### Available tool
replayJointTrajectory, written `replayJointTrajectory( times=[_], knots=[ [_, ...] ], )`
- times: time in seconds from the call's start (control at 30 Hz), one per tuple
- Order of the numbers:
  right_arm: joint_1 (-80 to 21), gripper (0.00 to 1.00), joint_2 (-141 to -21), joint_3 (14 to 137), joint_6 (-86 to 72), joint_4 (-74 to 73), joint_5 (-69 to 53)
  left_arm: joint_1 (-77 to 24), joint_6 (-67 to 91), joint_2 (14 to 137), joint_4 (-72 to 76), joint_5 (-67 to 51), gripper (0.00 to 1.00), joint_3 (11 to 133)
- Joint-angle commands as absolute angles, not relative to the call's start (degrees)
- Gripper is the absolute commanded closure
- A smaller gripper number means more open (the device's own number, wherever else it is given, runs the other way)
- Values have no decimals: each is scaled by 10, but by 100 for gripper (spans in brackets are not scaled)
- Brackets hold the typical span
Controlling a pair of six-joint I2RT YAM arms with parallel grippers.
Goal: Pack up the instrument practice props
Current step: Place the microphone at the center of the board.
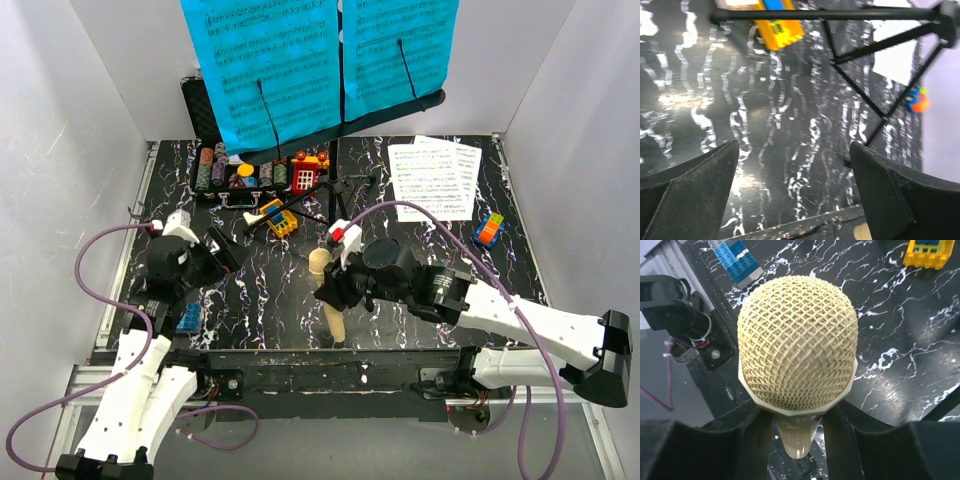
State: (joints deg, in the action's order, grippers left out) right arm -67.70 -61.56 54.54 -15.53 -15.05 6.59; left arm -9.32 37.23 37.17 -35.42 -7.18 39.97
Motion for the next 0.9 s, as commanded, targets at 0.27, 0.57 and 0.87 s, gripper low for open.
replayJointTrajectory(
  times=[0.27,0.57,0.87],
  knots=[
    [-430,99,-656,530,-383,-14,-319,-119,557,306,131,-354,2,200],
    [-431,99,-714,562,-396,1,-321,-264,581,414,270,-371,2,155],
    [-444,99,-772,613,-410,-16,-314,-330,550,471,320,-381,2,160]
  ],
)
